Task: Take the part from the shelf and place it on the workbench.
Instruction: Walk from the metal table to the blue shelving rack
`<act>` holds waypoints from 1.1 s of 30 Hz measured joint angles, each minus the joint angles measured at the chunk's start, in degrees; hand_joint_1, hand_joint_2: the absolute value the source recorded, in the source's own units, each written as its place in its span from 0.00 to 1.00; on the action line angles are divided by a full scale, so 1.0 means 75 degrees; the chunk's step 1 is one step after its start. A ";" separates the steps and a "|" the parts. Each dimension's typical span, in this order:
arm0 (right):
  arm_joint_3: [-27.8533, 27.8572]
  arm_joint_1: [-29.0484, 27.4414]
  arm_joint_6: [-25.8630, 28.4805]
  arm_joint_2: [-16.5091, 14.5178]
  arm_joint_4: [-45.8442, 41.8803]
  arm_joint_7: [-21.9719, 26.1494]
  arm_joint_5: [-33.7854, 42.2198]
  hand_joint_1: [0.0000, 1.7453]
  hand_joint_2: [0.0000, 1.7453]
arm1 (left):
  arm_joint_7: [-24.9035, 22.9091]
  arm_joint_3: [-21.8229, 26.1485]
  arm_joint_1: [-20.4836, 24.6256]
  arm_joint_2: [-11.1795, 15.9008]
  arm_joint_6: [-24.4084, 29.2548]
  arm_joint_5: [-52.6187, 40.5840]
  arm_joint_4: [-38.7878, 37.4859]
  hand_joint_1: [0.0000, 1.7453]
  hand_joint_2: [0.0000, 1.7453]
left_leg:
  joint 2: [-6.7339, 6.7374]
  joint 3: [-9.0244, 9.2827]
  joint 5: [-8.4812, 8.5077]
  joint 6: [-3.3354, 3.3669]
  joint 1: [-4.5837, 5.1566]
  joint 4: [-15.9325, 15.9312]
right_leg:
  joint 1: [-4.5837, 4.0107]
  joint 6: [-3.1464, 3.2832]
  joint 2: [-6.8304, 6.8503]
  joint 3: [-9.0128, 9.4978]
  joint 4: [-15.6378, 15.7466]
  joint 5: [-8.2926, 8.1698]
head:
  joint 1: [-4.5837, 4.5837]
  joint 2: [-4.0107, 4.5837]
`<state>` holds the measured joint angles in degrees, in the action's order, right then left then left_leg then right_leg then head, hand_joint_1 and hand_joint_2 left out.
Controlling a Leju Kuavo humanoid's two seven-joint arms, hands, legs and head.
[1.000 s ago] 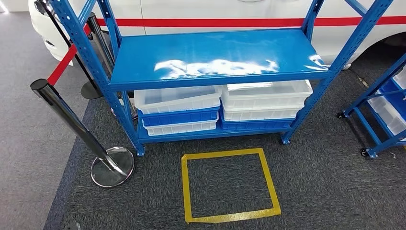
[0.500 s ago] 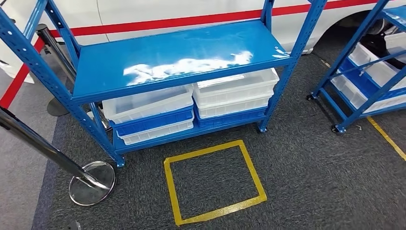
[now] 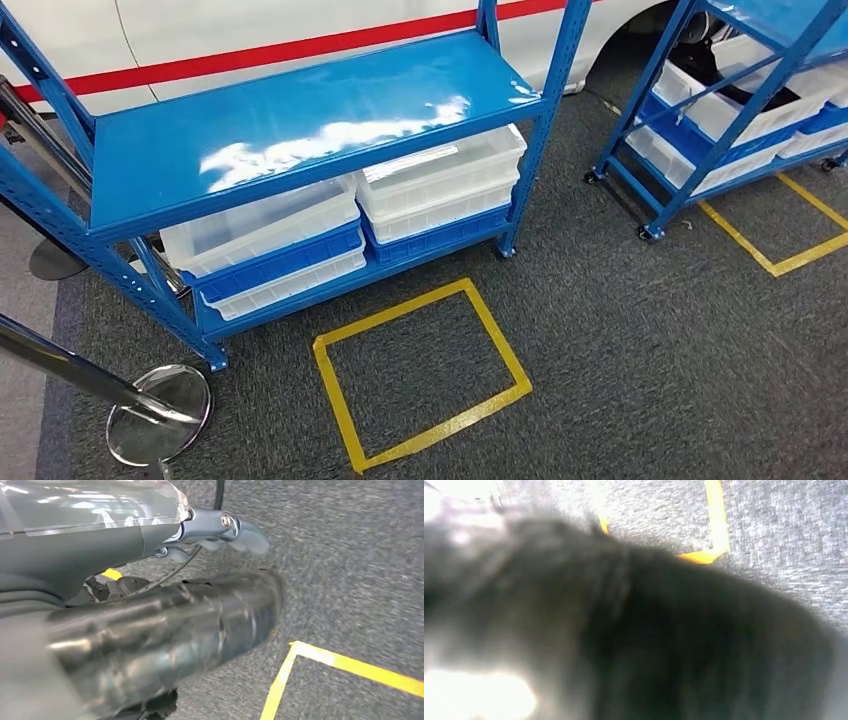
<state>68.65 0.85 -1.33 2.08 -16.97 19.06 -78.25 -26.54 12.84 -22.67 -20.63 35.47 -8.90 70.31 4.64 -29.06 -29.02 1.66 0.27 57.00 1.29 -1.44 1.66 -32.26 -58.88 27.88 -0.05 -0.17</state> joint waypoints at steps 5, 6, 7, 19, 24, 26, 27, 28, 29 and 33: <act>-0.0104 -0.0033 0.0002 -0.0001 -0.0009 -0.0038 0.0200 0.00 1.00 | 0.0067 -0.0008 0.0027 0.0026 -0.0089 0.0023 -0.0077 0.00 1.00 | -0.0224 -0.0108 -0.0352 -0.0185 -0.0026 0.0432 | 0.0027 0.0262 -0.0168 -0.0024 0.0068 -0.0084 | 0.0012 0.0000; -0.0187 -0.0030 0.0004 -0.0003 -0.0016 -0.0065 0.0333 0.00 1.00 | 0.0111 -0.0011 0.0029 0.0046 -0.0156 0.0042 -0.0147 0.00 1.00 | -0.0386 -0.0297 -0.0614 -0.0214 -0.0047 0.0858 | 0.0022 0.0306 -0.0191 -0.0036 0.0076 -0.0100 | 0.0015 0.0000; -0.0289 -0.0022 0.0005 -0.0004 -0.0028 -0.0100 0.0487 0.00 1.00 | 0.0161 -0.0014 0.0027 0.0069 -0.0228 0.0058 -0.0235 0.00 1.00 | -0.0491 -0.0541 -0.0890 -0.0230 -0.0055 0.1385 | 0.0011 0.0334 -0.0224 -0.0061 0.0073 -0.0110 | 0.0017 0.0000; -0.1903 -0.0034 0.0026 -0.0052 -0.0407 -0.0608 0.2585 0.00 0.50 | 0.0864 -0.0203 0.0088 0.0492 -0.1173 0.0286 -0.1652 0.00 0.00 | -0.0690 -0.0010 -0.0038 -0.0100 0.0003 -0.0004 | -0.0057 0.0243 -0.0543 -0.0136 -0.0019 -0.0093 | 0.0004 0.0000; -0.2690 -0.0158 0.0047 -0.0059 -0.0459 -0.0834 0.3504 0.00 0.00 | 0.1178 -0.0355 0.0305 0.0723 -0.1588 0.0393 -0.2188 0.00 0.00 | -0.0687 -0.0013 -0.0026 -0.0048 0.0023 0.0006 | -0.0035 0.0167 -0.0545 -0.0103 0.0024 -0.0129 | 0.0006 0.0000; -0.3050 -0.0219 0.0050 -0.0063 -0.0468 -0.0926 0.3878 0.00 0.00 | 0.1304 -0.0422 0.0381 0.0822 -0.1757 0.0439 -0.2400 0.00 0.00 | -0.0685 -0.0015 -0.0027 -0.0042 0.0024 0.0008 | -0.0034 0.0160 -0.0547 -0.0101 0.0037 -0.0133 | 0.0006 0.0000; -0.3224 -0.0247 0.0050 -0.0067 -0.0468 -0.0970 0.4073 0.00 0.00 | 0.1368 -0.0450 0.0420 0.0872 -0.1841 0.0461 -0.2501 0.00 0.00 | -0.0685 -0.0015 -0.0028 -0.0040 0.0025 0.0009 | -0.0034 0.0158 -0.0547 -0.0102 0.0040 -0.0133 | 0.0006 0.0000; -0.3396 -0.0273 0.0051 -0.0071 -0.0468 -0.1019 0.4272 0.00 0.00 | 0.1436 -0.0480 0.0459 0.0922 -0.1932 0.0481 -0.2606 0.00 0.00 | -0.0685 -0.0016 -0.0030 -0.0037 0.0025 0.0010 | -0.0033 0.0156 -0.0547 -0.0103 0.0041 -0.0132 | 0.0007 0.0000; -0.3561 -0.0299 0.0052 -0.0075 -0.0468 -0.1067 0.4469 0.00 0.00 | 0.1502 -0.0509 0.0496 0.0975 -0.2020 0.0500 -0.2708 0.00 0.00 | -0.0685 -0.0016 -0.0033 -0.0033 0.0026 0.0011 | -0.0033 0.0154 -0.0547 -0.0104 0.0041 -0.0130 | 0.0007 0.0000; -0.4212 -0.0405 0.0055 -0.0092 -0.0468 -0.1247 0.5206 0.00 0.00 | 0.1754 -0.0632 0.0650 0.1181 -0.2354 0.0594 -0.3111 0.00 0.00 | -0.0685 -0.0019 -0.0042 -0.0019 0.0026 0.0012 | -0.0035 0.0145 -0.0546 -0.0107 0.0041 -0.0123 | 0.0007 0.0000</act>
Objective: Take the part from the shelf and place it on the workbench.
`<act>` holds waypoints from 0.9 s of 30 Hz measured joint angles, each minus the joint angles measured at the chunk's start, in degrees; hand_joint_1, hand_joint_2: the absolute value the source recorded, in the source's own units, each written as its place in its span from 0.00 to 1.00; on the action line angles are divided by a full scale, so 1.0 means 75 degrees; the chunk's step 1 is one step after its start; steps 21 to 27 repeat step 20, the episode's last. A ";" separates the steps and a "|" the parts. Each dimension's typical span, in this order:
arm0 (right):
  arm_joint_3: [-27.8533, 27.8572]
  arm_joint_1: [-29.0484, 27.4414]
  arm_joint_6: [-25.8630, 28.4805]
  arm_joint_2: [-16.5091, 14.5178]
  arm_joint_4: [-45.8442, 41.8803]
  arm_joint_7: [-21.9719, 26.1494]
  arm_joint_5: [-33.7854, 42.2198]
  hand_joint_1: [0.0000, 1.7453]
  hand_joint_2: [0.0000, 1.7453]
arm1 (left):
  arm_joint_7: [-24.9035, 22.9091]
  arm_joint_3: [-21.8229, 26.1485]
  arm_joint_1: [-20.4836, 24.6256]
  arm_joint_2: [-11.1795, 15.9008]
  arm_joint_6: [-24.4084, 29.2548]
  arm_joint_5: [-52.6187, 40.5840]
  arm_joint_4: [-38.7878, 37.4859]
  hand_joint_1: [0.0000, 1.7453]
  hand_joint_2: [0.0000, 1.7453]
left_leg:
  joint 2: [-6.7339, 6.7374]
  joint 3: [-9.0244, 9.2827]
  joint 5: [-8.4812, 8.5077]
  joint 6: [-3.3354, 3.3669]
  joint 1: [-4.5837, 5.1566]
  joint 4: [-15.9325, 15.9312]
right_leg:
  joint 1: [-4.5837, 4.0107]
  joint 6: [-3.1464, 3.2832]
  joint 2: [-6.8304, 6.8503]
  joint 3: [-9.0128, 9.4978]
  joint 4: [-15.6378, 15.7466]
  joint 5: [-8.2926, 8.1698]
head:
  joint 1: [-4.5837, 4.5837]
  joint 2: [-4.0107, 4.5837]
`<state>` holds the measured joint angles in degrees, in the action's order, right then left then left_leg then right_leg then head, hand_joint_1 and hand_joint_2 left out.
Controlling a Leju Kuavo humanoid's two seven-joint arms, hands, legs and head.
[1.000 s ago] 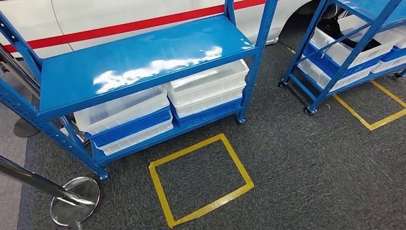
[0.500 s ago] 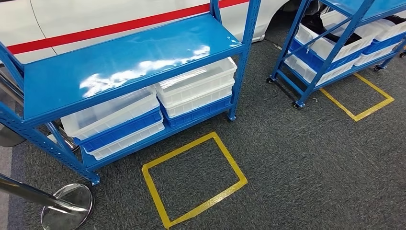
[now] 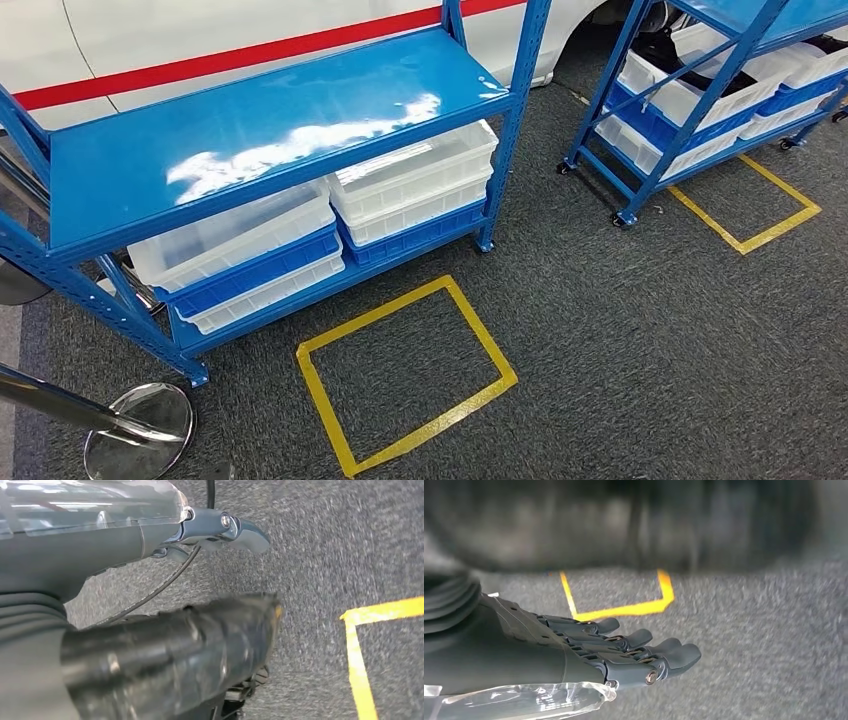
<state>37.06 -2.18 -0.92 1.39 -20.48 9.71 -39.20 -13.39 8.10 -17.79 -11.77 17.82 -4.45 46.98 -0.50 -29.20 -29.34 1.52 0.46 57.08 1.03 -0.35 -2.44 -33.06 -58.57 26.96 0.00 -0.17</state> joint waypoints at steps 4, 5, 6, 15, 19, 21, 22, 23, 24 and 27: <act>-0.0702 -0.0125 0.0004 -0.0016 -0.0002 -0.0190 0.0769 0.00 0.00 | 0.0266 -0.0117 0.0171 0.0216 -0.0350 0.0075 -0.0442 0.00 0.00 | 0.0000 -0.0003 -0.0001 0.0001 -0.0003 -0.0001 | -0.0005 -0.0004 0.0001 -0.0006 -0.0003 0.0005 | 0.0000 0.0000; -0.0868 -0.0154 0.0007 -0.0021 -0.0006 -0.0237 0.0962 0.00 0.00 | 0.0329 -0.0151 0.0213 0.0273 -0.0437 0.0097 -0.0557 0.00 0.00 | 0.0000 -0.0003 -0.0002 0.0001 -0.0005 -0.0001 | -0.0007 -0.0004 0.0001 -0.0007 -0.0004 0.0005 | 0.0000 0.0000; -0.1045 -0.0186 0.0009 -0.0028 -0.0012 -0.0284 0.1159 0.00 0.00 | 0.0396 -0.0181 0.0254 0.0328 -0.0526 0.0128 -0.0669 0.00 0.00 | 0.0000 -0.0003 -0.0002 0.0001 -0.0007 -0.0001 | -0.0010 -0.0004 0.0001 -0.0007 -0.0005 0.0005 | 0.0000 0.0000; -0.2565 -0.0451 0.0069 -0.0068 -0.0044 -0.0703 0.2855 0.00 0.00 | 0.0968 -0.0416 0.0593 0.0778 -0.1290 0.0318 -0.1598 0.00 0.00 | 0.0000 -0.0003 -0.0001 0.0000 -0.0014 -0.0003 | -0.0017 -0.0003 0.0000 -0.0009 -0.0011 0.0006 | 0.0000 0.0000; -0.3243 -0.0567 0.0096 -0.0086 -0.0049 -0.0891 0.3609 0.00 0.00 | 0.1227 -0.0532 0.0744 0.0979 -0.1629 0.0407 -0.2007 0.00 0.00 | 0.0000 -0.0005 -0.0001 0.0000 -0.0014 -0.0003 | -0.0017 -0.0002 0.0000 -0.0010 -0.0011 0.0007 | 0.0000 0.0000; -0.3324 -0.0581 0.0097 -0.0089 -0.0050 -0.0915 0.3706 0.00 0.00 | 0.1260 -0.0548 0.0762 0.1005 -0.1672 0.0421 -0.2060 0.00 0.00 | 0.0000 -0.0005 -0.0001 0.0000 -0.0014 -0.0003 | -0.0017 -0.0002 0.0000 -0.0010 -0.0011 0.0007 | 0.0000 0.0000; -0.3324 -0.0581 0.0097 -0.0089 -0.0050 -0.0915 0.3706 0.00 0.00 | 0.1260 -0.0548 0.0762 0.1005 -0.1672 0.0421 -0.2060 0.00 0.00 | 0.0000 -0.0005 -0.0001 0.0000 -0.0014 -0.0003 | -0.0017 -0.0002 0.0000 -0.0010 -0.0011 0.0007 | 0.0000 0.0000; -0.3324 -0.0581 0.0097 -0.0089 -0.0050 -0.0915 0.3706 0.00 0.00 | 0.1260 -0.0548 0.0762 0.1005 -0.1672 0.0421 -0.2060 0.00 0.00 | 0.0000 -0.0005 -0.0001 0.0000 -0.0014 -0.0003 | -0.0017 -0.0002 0.0000 -0.0010 -0.0011 0.0007 | 0.0000 0.0000; -0.3324 -0.0581 0.0097 -0.0089 -0.0050 -0.0915 0.3706 0.00 0.00 | 0.1260 -0.0548 0.0762 0.1005 -0.1672 0.0421 -0.2060 0.00 0.00 | 0.0000 -0.0005 -0.0001 0.0000 -0.0014 -0.0003 | -0.0017 -0.0002 0.0000 -0.0010 -0.0011 0.0007 | 0.0000 0.0000; -0.3324 -0.0581 0.0097 -0.0089 -0.0050 -0.0915 0.3706 0.00 0.00 | 0.1260 -0.0548 0.0762 0.1005 -0.1672 0.0421 -0.2060 0.00 0.00 | 0.0000 -0.0005 -0.0001 0.0000 -0.0014 -0.0003 | -0.0017 -0.0002 0.0000 -0.0010 -0.0011 0.0007 | 0.0000 0.0000</act>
